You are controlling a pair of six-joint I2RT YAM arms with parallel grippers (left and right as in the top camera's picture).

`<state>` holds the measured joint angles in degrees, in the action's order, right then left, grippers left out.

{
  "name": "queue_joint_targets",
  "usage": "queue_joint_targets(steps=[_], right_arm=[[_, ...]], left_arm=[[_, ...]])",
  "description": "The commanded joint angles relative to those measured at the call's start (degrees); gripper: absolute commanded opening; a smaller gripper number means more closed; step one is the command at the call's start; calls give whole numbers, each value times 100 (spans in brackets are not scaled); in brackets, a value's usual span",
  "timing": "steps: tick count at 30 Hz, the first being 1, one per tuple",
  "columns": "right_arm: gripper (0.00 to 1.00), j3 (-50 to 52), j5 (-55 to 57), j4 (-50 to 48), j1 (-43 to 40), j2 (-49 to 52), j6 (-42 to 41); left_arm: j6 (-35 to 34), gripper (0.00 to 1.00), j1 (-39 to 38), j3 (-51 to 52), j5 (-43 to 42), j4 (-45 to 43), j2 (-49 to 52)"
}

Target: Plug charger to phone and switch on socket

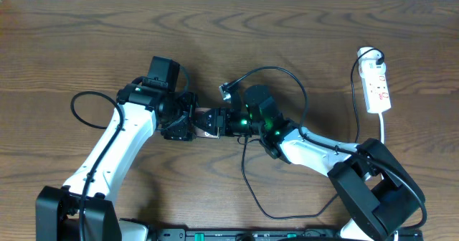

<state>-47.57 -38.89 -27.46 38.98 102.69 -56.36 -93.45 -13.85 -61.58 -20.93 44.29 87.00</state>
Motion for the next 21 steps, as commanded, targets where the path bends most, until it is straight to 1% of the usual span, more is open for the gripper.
queue_joint_targets(steps=[1,5,11,17,21], right_arm=[[52,-74,92,7,50,52,70],[50,-74,107,9,50,52,70],[42,-74,107,9,50,52,70],[37,-74,107,9,50,52,70],[31,-74,109,9,50,52,70]], left_arm=[[-72,8,-39,-57,-107,-28,-20],[-72,7,-52,-57,-116,-28,-20],[-72,7,-98,-57,-114,-140,-20],[-70,7,-105,-57,-114,-155,-20],[-72,7,-170,-57,-111,-160,-20]])
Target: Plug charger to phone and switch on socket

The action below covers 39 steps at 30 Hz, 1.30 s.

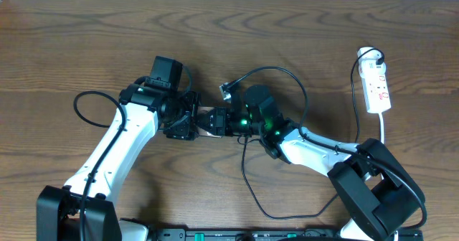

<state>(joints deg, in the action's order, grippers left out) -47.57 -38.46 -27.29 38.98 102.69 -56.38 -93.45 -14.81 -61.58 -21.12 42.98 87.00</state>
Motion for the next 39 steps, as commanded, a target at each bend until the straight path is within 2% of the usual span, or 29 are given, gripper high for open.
queue_joint_targets(steps=[1,22,32,39], right_arm=[[29,-74,66,-9,50,52,72],[15,-74,66,-7,50,52,72],[12,-74,70,4,50,52,72],[5,-74,85,7,50,52,72]], left_arm=[[-72,7,-92,-57,-92,-39,-20],[-72,8,-103,-57,-87,-74,-20],[-70,7,-103,-57,-72,-70,-20],[-70,7,-103,-57,-70,-68,-20]])
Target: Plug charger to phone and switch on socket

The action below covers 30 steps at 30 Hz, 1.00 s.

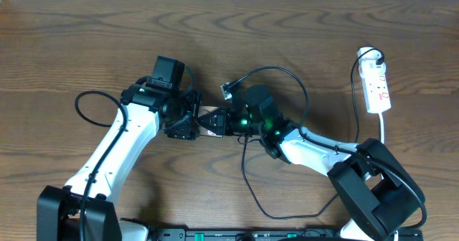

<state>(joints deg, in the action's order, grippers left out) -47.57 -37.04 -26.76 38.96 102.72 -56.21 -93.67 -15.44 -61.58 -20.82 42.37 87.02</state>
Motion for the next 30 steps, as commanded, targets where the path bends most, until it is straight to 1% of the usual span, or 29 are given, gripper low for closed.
queue_joint_targets(steps=[1,11,12,13,14,15,18,19,24,25,30], right_arm=[[5,-74,-57,-46,52,50,55],[1,-74,-59,-46,52,50,55],[1,-74,-57,-48,52,50,52],[1,-74,-57,-46,52,50,52],[1,-74,-57,-46,50,50,52],[1,-74,-59,-46,50,50,52],[1,-74,-59,-46,50,50,52],[1,-74,-59,-46,50,50,52],[1,-74,-59,-46,50,50,52],[1,-74,-59,-46,50,50,52],[1,-74,-57,-46,46,50,52]], left_arm=[[-46,7,-39,-57,-103,-7,-22],[-46,8,-39,-55,-101,-4,-22],[-46,11,-39,-55,-103,-4,-22],[-46,17,-39,-55,-101,-4,-22],[-44,27,-39,-57,-101,-7,-22],[-44,34,-39,-57,-101,-4,-22],[20,52,-39,-55,-101,-7,-22],[22,60,-39,-57,-101,-4,-22],[149,86,-39,-57,-103,-7,-22],[149,89,-39,-55,-103,-4,-22],[168,91,-39,-57,-105,-4,-22]])
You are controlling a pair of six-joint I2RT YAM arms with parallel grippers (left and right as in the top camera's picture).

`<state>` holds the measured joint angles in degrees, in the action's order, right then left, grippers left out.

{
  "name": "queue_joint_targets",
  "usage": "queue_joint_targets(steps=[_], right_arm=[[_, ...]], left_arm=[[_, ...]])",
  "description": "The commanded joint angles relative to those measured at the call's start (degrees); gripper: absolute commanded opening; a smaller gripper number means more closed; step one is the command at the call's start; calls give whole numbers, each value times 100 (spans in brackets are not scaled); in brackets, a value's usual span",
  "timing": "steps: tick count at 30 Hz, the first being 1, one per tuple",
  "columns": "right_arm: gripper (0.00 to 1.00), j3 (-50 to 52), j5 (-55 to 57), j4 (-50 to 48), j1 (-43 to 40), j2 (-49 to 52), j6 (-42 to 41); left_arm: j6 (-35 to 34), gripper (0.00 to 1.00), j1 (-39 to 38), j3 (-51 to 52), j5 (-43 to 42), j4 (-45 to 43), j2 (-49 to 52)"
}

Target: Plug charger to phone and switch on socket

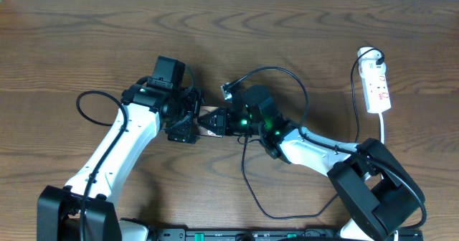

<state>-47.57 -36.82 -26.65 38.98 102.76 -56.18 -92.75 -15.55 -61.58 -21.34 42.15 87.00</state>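
Only the overhead view is given. The phone [207,120] shows as a small flat tan and pale piece between the two grippers at the table's middle. My right gripper [217,122] reaches it from the right and appears shut on its right end. My left gripper [193,123] is against its left end; its jaws are hidden under the black wrist. The charger's silver plug tip [226,90] lies free just above the right wrist, on a black cable [304,101]. The white socket strip [377,84] lies at the far right, with a white plug [368,54] in its top end.
The black charger cable loops right of the right arm, then runs down toward the front edge [267,211]. Another black cable [80,108] curls beside the left arm. A white lead [383,130] runs from the strip to the right arm's base.
My left gripper has shifted slightly to the right, closer against the phone's left end. The right arm, plug tip and socket strip are where they were.
At first my left gripper stood a little left of the phone, with more of the phone showing between the grippers. At each later moment it was further right and up, and the visible part of the phone shrank. The right gripper stayed in place throughout.
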Motion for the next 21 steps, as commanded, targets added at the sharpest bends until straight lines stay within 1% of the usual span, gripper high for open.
queue_joint_targets(steps=[1,4,9,12,13,18,21], right_arm=[[1,-74,-74,-57,44,46,50],[1,-74,-31,-57,37,46,50],[1,-74,50,-57,-37,46,50],[1,-74,50,-55,-149,46,48],[1,-74,50,-52,-238,46,48],[1,-74,48,15,-503,46,42],[1,-74,52,201,-691,46,-304]], left_arm=[[79,90,-28,-55,-55,17,-20],[195,91,-22,-57,-101,15,-20],[479,91,146,-57,-535,13,-20],[837,91,339,-57,-813,15,-22],[1051,91,466,-57,-1032,15,-20],[1506,91,748,-57,-1451,15,-22],[1740,91,879,-57,-1469,13,-20]])
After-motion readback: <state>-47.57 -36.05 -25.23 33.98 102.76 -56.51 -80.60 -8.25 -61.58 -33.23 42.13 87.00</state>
